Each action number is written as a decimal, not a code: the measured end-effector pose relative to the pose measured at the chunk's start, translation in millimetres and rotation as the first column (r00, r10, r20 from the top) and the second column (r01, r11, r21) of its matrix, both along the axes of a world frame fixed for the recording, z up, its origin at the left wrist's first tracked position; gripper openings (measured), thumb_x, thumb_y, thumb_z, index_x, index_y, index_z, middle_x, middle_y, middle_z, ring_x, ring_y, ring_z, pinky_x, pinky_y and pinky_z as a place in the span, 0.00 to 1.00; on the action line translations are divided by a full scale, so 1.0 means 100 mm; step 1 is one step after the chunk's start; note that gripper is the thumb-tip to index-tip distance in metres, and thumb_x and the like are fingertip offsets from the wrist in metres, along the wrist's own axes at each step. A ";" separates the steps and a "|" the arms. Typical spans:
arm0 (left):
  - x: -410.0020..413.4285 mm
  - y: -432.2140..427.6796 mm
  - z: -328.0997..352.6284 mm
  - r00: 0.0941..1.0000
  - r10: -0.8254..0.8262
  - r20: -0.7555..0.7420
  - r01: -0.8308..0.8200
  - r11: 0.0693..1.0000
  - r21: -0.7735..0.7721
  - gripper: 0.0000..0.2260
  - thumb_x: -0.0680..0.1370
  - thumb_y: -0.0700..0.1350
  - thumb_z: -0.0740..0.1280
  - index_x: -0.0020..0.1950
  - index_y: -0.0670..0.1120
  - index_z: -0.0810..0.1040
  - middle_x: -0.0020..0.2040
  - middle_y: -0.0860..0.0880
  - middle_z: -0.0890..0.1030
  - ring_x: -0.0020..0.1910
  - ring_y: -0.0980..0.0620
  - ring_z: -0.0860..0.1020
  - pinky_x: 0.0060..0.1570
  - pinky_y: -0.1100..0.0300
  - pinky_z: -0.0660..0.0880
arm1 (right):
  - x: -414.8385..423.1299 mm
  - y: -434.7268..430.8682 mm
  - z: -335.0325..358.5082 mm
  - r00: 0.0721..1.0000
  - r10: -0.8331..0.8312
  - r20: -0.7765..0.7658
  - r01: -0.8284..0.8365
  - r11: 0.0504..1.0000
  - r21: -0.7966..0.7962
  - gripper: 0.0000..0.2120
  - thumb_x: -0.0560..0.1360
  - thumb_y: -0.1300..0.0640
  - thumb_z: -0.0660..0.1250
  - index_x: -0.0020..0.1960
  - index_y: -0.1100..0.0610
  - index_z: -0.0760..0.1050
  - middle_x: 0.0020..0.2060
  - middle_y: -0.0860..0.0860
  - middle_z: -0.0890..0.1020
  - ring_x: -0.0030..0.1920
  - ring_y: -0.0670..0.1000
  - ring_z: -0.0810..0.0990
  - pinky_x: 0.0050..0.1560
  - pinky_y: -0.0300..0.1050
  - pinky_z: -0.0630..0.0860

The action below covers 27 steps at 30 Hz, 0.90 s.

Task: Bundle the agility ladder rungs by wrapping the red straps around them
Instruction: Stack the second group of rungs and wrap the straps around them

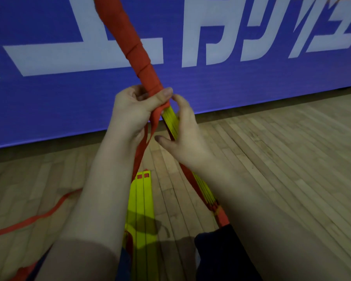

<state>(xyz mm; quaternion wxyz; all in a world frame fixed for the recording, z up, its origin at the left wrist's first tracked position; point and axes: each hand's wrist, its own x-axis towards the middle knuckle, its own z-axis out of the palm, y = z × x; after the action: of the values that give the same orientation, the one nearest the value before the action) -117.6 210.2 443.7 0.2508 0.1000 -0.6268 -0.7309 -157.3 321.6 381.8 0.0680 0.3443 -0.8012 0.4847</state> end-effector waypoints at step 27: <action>0.22 -0.25 -0.04 0.893 -0.369 0.258 0.423 0.883 -0.202 0.07 0.73 0.44 0.65 0.47 0.42 0.77 0.37 0.46 0.85 0.30 0.55 0.82 0.31 0.67 0.76 | -0.23 0.29 0.13 0.976 -0.152 -0.155 0.152 0.988 -0.017 0.38 0.75 0.63 0.61 0.77 0.38 0.50 0.55 0.53 0.73 0.47 0.57 0.78 0.48 0.60 0.77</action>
<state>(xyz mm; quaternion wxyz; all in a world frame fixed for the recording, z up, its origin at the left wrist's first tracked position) -95.3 185.1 440.1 0.0379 0.0138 -0.7449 -0.6660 -180.0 350.4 394.8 0.1683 0.3187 -0.8160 0.4519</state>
